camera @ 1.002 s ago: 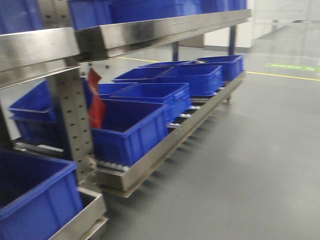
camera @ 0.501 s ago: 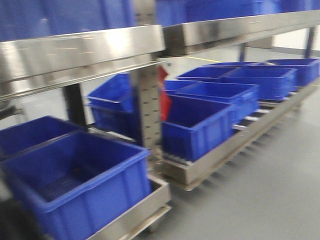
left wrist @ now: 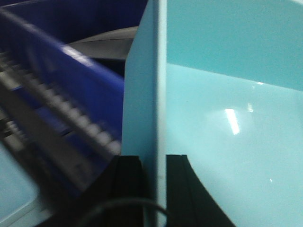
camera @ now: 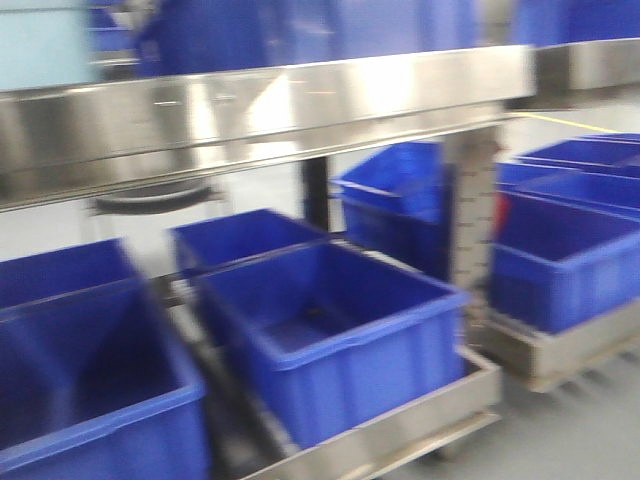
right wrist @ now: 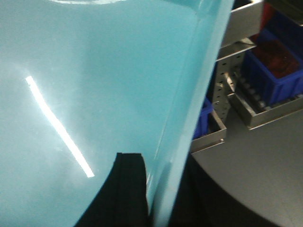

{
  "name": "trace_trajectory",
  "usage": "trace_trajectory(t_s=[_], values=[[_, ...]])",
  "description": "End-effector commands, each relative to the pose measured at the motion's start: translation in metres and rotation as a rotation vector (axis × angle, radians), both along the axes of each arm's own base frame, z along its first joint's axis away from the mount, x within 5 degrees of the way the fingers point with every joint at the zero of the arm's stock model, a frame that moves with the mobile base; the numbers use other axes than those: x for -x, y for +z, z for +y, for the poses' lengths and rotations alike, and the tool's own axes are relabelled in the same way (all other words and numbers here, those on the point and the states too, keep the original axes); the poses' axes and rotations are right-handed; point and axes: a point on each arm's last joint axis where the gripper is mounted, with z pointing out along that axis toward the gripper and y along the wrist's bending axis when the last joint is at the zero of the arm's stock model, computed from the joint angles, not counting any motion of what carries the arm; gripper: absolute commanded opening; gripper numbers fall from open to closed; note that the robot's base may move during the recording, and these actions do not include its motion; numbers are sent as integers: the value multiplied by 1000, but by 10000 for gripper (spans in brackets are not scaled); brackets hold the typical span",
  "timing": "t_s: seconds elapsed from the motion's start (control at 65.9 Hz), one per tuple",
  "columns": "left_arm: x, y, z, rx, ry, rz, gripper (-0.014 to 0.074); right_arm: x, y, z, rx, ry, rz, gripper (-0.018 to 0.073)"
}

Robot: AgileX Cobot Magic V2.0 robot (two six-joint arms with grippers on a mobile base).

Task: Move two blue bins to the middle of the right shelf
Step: 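Turn the base toward the other rack of dark blue bins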

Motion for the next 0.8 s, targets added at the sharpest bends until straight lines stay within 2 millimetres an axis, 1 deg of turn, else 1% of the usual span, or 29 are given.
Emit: trace_trajectory(t_s=[0.0,0.789], values=[[7,18,0,111,-13,-76,-111,1,5,-2,22,8,-36,-153],[7,18,0,111,-13,-76,-111,1,5,-2,22,8,-36,-153]])
